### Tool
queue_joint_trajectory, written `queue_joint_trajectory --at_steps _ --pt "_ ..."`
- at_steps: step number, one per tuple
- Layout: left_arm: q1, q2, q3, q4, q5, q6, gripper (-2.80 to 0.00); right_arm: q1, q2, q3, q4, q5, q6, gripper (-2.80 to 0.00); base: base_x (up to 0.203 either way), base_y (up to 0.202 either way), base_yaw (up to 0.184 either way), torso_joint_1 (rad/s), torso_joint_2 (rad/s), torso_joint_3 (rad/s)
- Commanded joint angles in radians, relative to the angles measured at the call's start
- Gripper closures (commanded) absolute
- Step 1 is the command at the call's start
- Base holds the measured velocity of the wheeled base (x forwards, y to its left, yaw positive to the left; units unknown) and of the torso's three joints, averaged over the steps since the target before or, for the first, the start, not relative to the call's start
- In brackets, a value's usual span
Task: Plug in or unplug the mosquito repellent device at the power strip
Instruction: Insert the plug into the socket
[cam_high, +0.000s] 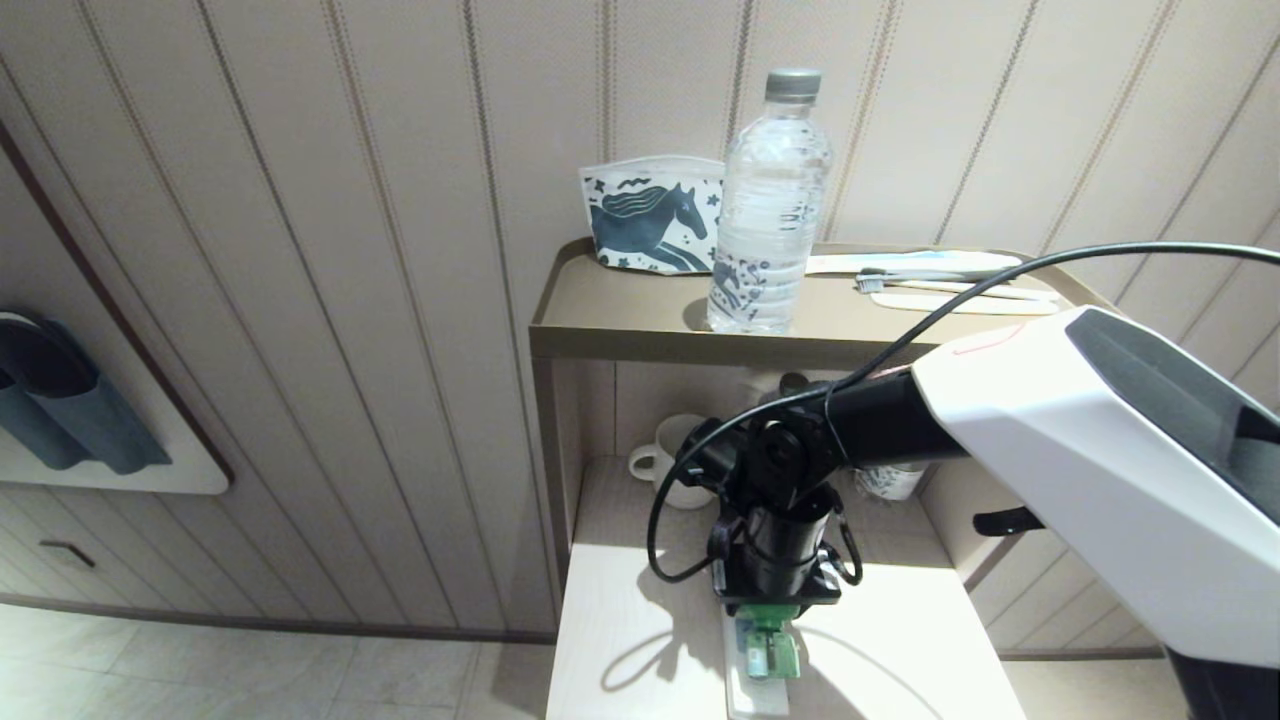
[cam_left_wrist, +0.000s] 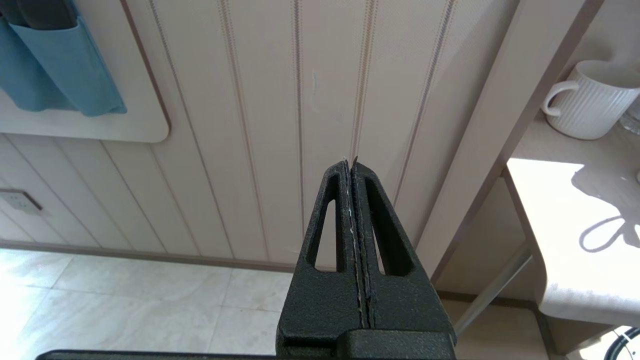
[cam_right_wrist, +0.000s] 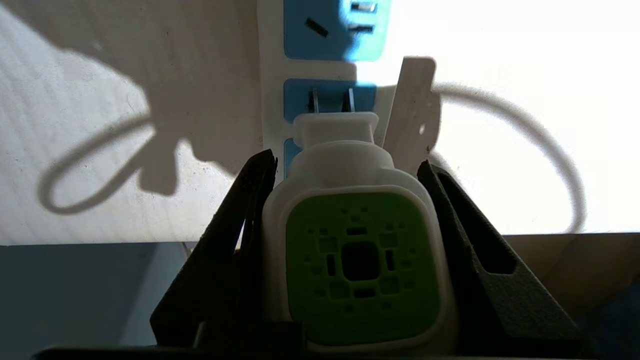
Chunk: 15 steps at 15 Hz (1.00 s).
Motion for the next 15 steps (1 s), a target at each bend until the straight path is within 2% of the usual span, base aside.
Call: queue_joint_trajectory --at_steps 1,15 --pt "0.0 0.002 0.0 0.0 0.001 0.001 0.0 0.001 0.011 0.005 0.005 0.001 0.005 0.0 0.0 0.0 0.0 0.0 0.0 0.0" --pt "0.0 0.002 0.0 0.0 -0.001 -0.001 0.0 0.017 -0.056 0.099 0.014 0.113 0.006 0.0 0.0 0.0 0.0 0.0 0.0 0.0"
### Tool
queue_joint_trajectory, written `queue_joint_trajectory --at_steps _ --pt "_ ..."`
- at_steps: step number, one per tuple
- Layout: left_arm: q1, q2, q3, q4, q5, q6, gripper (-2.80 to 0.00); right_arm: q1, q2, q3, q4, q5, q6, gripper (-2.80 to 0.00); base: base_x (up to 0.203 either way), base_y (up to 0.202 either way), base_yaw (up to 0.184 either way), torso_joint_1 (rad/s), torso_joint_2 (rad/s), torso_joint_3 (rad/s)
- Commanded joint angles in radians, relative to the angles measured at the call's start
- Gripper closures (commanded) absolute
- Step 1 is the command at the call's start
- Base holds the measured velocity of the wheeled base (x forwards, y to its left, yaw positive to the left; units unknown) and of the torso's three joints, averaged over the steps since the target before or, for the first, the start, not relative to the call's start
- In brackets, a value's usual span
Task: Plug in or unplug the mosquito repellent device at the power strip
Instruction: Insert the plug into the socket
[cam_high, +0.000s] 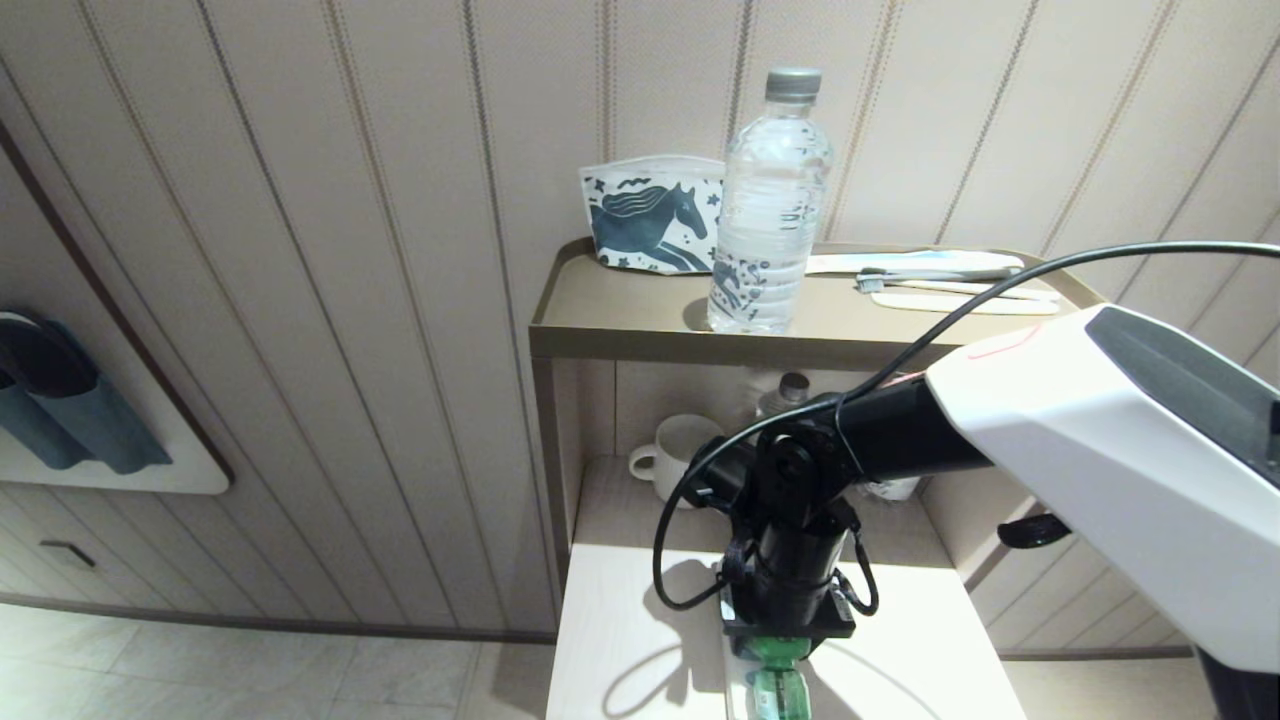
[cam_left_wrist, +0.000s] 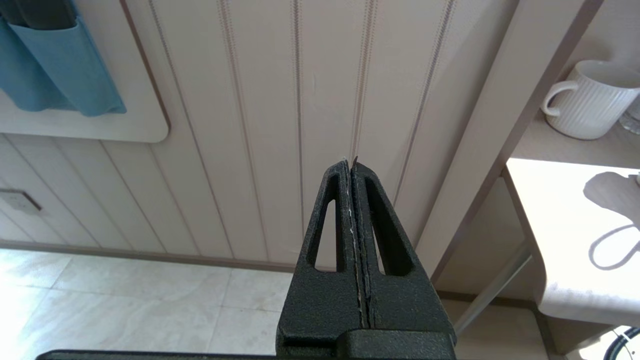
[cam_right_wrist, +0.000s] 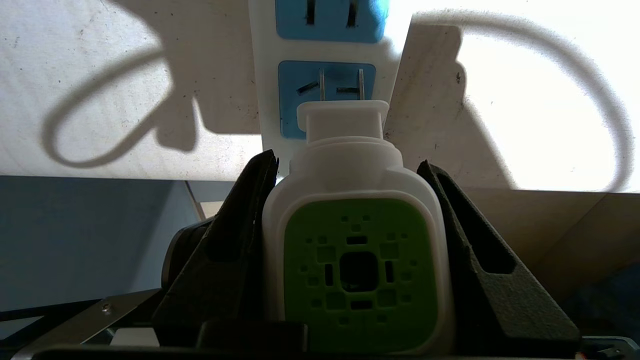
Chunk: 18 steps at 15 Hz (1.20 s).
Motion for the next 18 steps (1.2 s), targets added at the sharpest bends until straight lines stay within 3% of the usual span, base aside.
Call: queue_joint_trajectory --at_steps 1,6,10,13,14,18 --pt "0.0 0.002 0.0 0.0 0.002 0.0 0.0 -0.001 -0.01 0.001 0.003 0.006 0.003 0.0 0.0 0.0 0.0 0.0 0.0 0.0" --pt "0.0 0.002 0.0 0.0 0.001 0.001 0.0 -0.001 -0.09 -0.068 0.035 0.006 0.003 0.0 0.0 0.0 0.0 0.0 0.0 0.0" --pt "0.0 0.002 0.0 0.0 0.0 0.001 0.0 -0.002 -0.061 -0.217 0.252 0.044 -0.005 0.0 0.0 0.0 0.0 0.0 0.0 0.0" --pt "0.0 0.002 0.0 0.0 0.0 0.001 0.0 -0.026 0.023 -0.442 0.545 0.133 -0.109 0.0 0.0 0.0 0.0 0.0 0.0 0.0" --pt "0.0 0.002 0.0 0.0 0.0 0.0 0.0 -0.037 0.046 -0.445 0.579 0.15 -0.169 0.0 0.0 0.0 0.0 0.0 0.0 0.0" --pt "0.0 0.002 0.0 0.0 0.002 0.0 0.0 -0.063 0.073 -0.44 0.592 0.134 -0.198 0.0 0.0 0.0 0.0 0.0 0.0 0.0"
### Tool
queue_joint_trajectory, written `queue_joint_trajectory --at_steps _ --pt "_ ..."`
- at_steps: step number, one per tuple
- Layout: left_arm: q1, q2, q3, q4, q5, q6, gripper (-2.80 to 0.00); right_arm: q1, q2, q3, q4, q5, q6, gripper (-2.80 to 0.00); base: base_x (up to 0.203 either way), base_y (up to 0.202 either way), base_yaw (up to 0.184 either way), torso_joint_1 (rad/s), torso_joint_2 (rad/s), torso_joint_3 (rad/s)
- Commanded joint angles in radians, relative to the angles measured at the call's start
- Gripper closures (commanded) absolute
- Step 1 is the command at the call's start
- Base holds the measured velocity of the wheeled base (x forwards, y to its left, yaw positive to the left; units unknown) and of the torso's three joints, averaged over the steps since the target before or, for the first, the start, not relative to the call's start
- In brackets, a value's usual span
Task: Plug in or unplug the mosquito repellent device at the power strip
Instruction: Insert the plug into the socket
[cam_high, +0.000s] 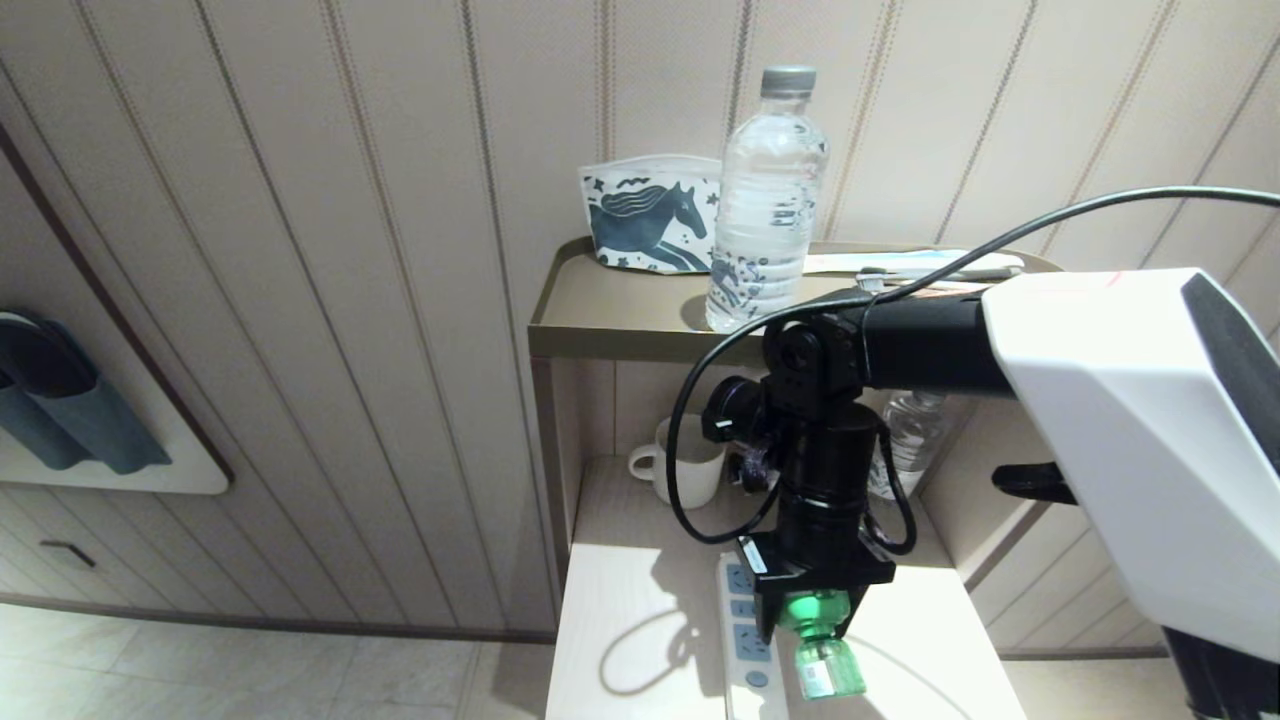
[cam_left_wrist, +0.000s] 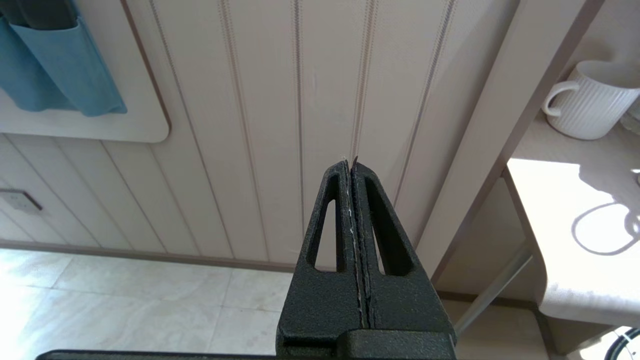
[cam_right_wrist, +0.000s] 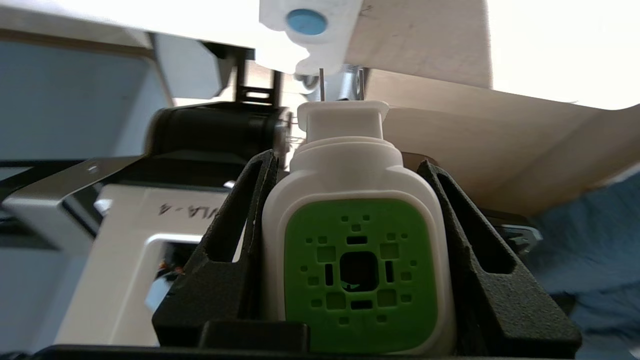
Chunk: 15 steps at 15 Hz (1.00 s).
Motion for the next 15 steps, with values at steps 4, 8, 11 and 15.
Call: queue_joint_trajectory --at_steps 4,8,11,15 --pt "0.0 0.002 0.0 0.0 0.001 0.0 0.0 0.01 0.025 0.004 0.003 -0.023 0.012 0.0 0.0 0.0 0.0 0.0 0.0 0.0" --pt "0.0 0.002 0.0 0.0 0.001 -0.001 0.0 0.042 0.019 0.062 -0.036 -0.021 0.036 0.0 0.0 0.0 0.0 0.0 0.0 0.0" --pt "0.0 0.002 0.0 0.0 0.0 -0.001 0.0 0.066 -0.01 0.093 -0.068 -0.022 0.06 0.0 0.0 0.0 0.0 0.0 0.0 0.0" --pt "0.0 0.002 0.0 0.0 0.001 -0.001 0.0 0.093 -0.041 0.155 -0.123 -0.024 0.081 0.0 0.0 0.0 0.0 0.0 0.0 0.0"
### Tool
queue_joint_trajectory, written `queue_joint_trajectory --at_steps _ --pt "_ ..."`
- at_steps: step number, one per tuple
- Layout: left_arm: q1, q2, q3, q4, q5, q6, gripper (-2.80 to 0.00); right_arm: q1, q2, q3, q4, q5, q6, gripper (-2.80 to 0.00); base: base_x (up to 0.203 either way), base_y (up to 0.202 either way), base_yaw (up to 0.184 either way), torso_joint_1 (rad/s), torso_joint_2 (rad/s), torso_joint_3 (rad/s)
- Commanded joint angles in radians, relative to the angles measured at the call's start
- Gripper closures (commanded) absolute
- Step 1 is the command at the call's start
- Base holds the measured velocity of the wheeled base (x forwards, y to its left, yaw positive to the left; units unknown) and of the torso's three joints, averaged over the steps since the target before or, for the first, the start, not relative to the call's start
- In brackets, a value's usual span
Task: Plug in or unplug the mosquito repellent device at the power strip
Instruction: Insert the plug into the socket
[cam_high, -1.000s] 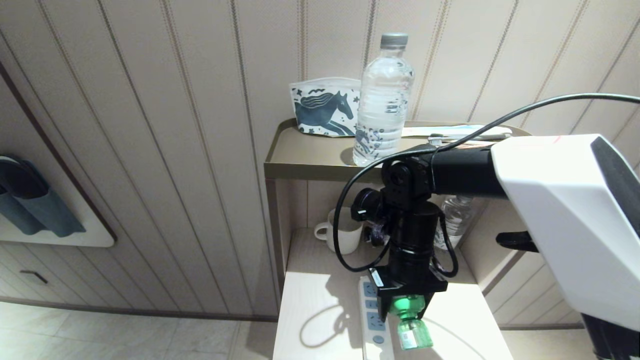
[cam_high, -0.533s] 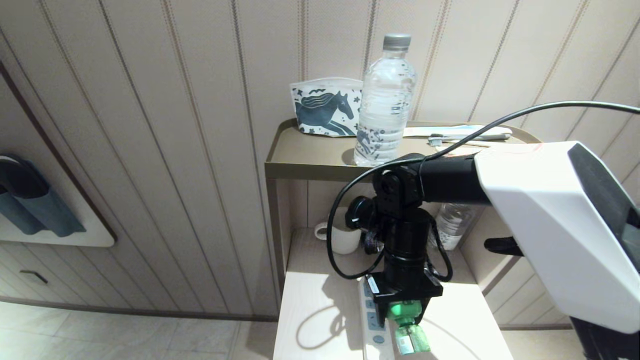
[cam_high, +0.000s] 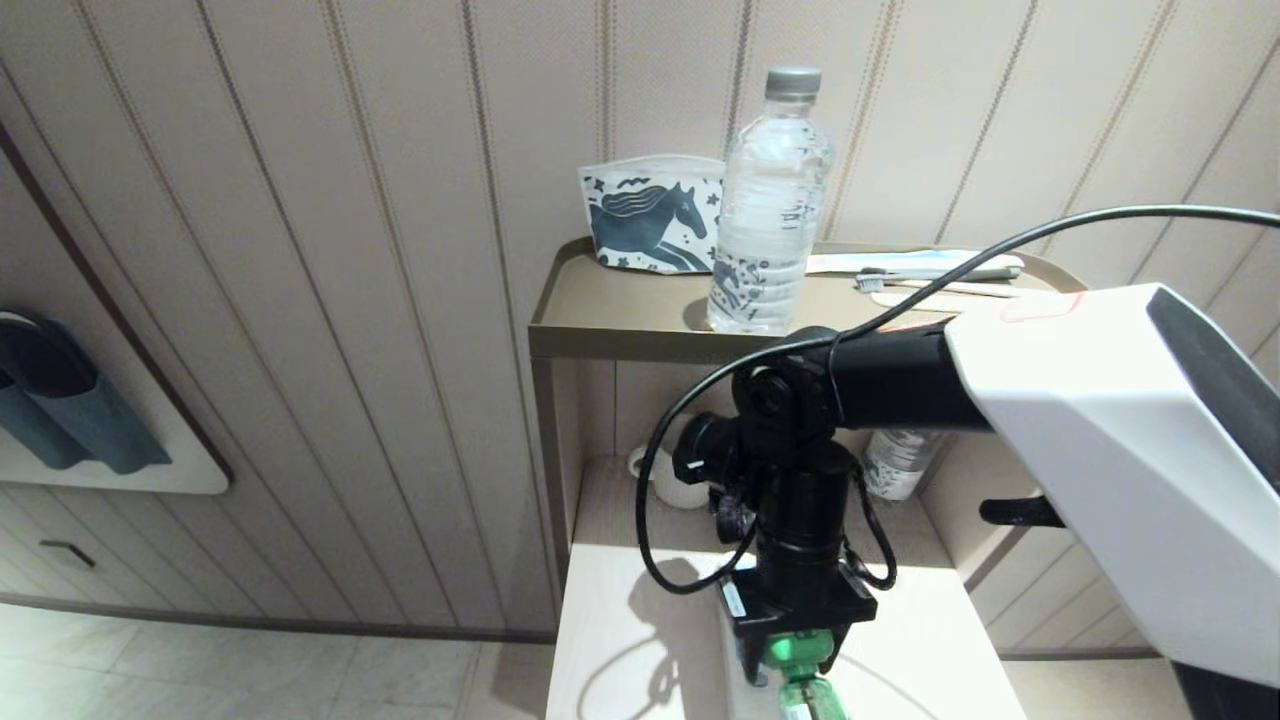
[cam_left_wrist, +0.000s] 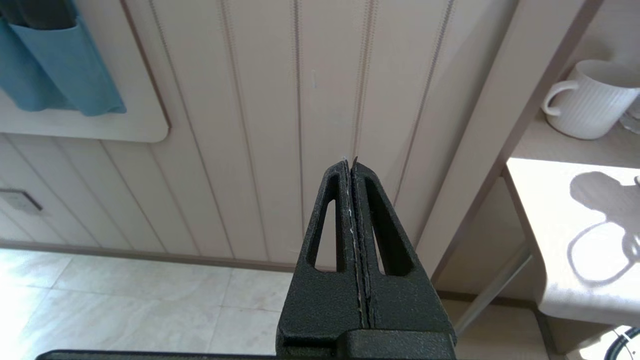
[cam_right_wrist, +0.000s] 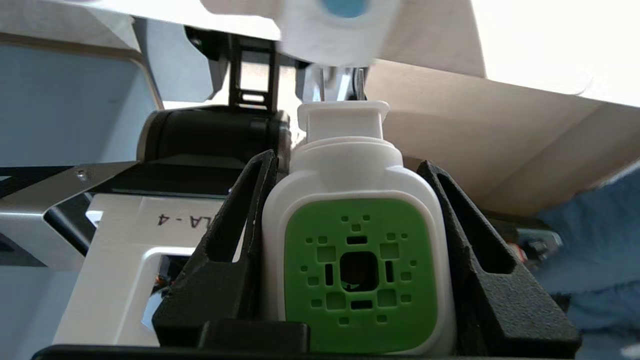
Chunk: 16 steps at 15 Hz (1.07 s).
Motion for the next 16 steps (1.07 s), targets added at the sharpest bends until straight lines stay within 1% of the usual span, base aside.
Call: queue_joint_trajectory --at_steps 1,2,5,7,8,10,11,12,13,14,16 --pt "0.0 0.002 0.0 0.0 0.0 0.0 0.0 0.007 -0.026 0.044 -0.046 -0.008 0.01 0.0 0.0 0.0 0.0 0.0 0.0 0.0" --pt "0.0 0.002 0.0 0.0 0.001 0.0 0.0 0.005 -0.028 0.06 -0.073 -0.021 0.014 0.0 0.0 0.0 0.0 0.0 0.0 0.0" --pt "0.0 0.002 0.0 0.0 0.001 0.0 0.0 0.002 -0.029 0.13 -0.151 -0.028 0.029 0.0 0.0 0.0 0.0 0.0 0.0 0.0" --pt "0.0 0.002 0.0 0.0 0.001 0.0 0.0 -0.005 -0.034 0.212 -0.25 -0.043 0.03 0.0 0.0 0.0 0.0 0.0 0.0 0.0" --pt "0.0 0.002 0.0 0.0 0.001 0.0 0.0 -0.009 -0.033 0.225 -0.287 -0.054 0.03 0.0 0.0 0.0 0.0 0.0 0.0 0.0" --pt "0.0 0.002 0.0 0.0 0.001 0.0 0.0 -0.01 -0.026 0.221 -0.313 -0.079 0.035 0.0 0.0 0.0 0.0 0.0 0.0 0.0" --pt "0.0 0.002 0.0 0.0 0.001 0.0 0.0 -0.009 -0.025 0.223 -0.336 -0.105 0.043 0.0 0.0 0.0 0.0 0.0 0.0 0.0" --pt "0.0 0.002 0.0 0.0 0.001 0.0 0.0 -0.009 -0.025 0.224 -0.339 -0.108 0.045 0.0 0.0 0.0 0.0 0.0 0.0 0.0" --pt "0.0 0.002 0.0 0.0 0.001 0.0 0.0 -0.007 -0.022 0.226 -0.364 -0.14 0.054 0.0 0.0 0.0 0.0 0.0 0.0 0.0" --pt "0.0 0.002 0.0 0.0 0.001 0.0 0.0 -0.006 -0.02 0.226 -0.389 -0.156 0.075 0.0 0.0 0.0 0.0 0.0 0.0 0.0" --pt "0.0 0.002 0.0 0.0 0.001 0.0 0.0 -0.005 -0.019 0.221 -0.395 -0.171 0.083 0.0 0.0 0.0 0.0 0.0 0.0 0.0"
